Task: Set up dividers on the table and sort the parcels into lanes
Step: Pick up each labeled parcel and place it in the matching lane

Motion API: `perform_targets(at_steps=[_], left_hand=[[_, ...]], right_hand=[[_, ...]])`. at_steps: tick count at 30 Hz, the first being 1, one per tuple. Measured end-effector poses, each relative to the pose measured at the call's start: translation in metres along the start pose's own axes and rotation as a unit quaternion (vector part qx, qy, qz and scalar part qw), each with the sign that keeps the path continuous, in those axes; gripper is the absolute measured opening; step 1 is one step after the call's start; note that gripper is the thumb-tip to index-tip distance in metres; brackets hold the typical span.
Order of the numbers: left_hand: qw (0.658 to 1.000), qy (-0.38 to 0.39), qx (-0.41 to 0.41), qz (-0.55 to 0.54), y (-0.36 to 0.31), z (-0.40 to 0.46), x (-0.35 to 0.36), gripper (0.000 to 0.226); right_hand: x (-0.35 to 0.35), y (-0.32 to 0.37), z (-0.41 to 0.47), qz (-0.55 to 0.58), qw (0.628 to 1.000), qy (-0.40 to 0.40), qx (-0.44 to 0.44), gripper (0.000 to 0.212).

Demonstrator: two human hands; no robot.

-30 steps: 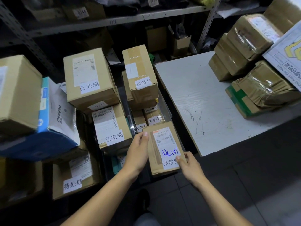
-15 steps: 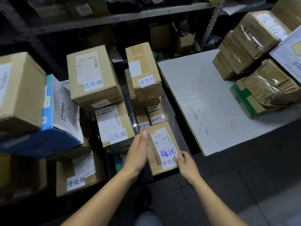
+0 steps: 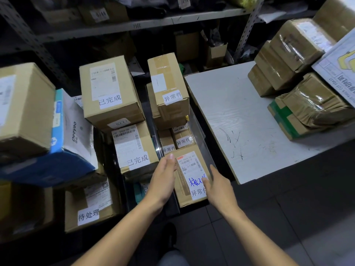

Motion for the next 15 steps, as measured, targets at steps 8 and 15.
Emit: perform_targets(at_steps=[8,15], left_hand=[[0.994,-0.018,0.105,-0.028,-0.05,-0.021,-0.022,0.027],[0.959,-0.126,0.247,-0.061,-0.116,-0.061,-0.098,0.038]], right_hand=[[-0.023,0.109,-0.014,0.084,0.979,-0.047,-0.182,0.045],[-0.024,0.23,-0.037,0.148,0.938,-0.037,-0.312,0.042]])
Point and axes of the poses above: each hand's wrist, its own z-axis towards the middle knuckle, its own x-axis out of the palm, y = z × x, the point moved 4 cm from there along z, towards the middle knuckle, and after that the axes turned 13 degrees about z, right-handed, at the moved point
